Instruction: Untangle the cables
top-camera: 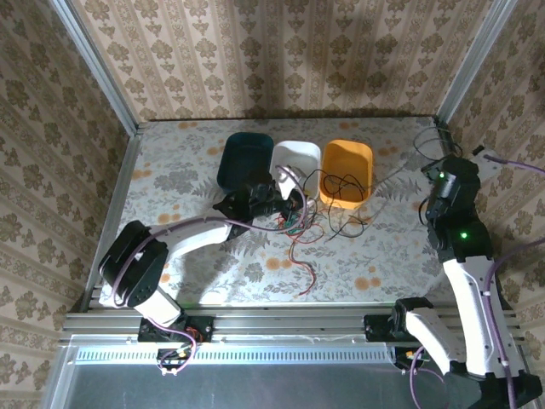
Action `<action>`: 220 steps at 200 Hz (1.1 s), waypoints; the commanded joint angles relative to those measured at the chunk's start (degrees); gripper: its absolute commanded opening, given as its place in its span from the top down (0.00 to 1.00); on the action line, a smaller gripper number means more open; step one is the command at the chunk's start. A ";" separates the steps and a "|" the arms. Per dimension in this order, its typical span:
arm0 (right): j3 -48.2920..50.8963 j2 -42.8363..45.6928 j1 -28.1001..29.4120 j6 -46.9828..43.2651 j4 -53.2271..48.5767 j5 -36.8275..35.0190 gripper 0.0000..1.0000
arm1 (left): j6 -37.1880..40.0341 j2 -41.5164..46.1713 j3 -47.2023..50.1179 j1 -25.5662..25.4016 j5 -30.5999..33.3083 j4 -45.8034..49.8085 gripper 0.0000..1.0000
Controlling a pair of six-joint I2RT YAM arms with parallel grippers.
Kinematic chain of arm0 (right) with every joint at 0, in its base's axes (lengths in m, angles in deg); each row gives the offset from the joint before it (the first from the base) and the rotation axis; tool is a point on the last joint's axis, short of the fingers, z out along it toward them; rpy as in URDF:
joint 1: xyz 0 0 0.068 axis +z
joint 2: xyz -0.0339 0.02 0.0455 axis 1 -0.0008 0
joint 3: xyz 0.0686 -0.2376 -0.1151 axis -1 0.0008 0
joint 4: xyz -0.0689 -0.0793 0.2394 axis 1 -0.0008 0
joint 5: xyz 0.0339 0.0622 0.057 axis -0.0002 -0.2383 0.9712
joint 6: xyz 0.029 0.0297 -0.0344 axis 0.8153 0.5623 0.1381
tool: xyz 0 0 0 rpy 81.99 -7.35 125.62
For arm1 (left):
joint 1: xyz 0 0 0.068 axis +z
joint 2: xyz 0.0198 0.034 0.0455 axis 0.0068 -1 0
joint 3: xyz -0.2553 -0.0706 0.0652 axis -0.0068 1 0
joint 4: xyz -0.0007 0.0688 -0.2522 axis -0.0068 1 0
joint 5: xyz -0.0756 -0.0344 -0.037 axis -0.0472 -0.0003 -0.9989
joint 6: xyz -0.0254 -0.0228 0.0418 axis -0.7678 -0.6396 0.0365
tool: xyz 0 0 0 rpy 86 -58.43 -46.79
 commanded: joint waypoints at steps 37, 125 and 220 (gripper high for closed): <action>-3.44 0.93 -12.79 2.40 -0.95 10.14 1.00 | 2.52 6.48 7.00 3.33 1.61 0.27 1.00; -8.87 1.27 -18.99 -1.01 -1.89 9.91 1.00 | -5.18 11.49 17.22 8.65 9.60 -7.79 1.00; -15.78 -7.95 -9.38 -9.97 4.56 32.81 1.00 | 3.35 9.21 12.22 5.09 -11.71 -8.62 1.00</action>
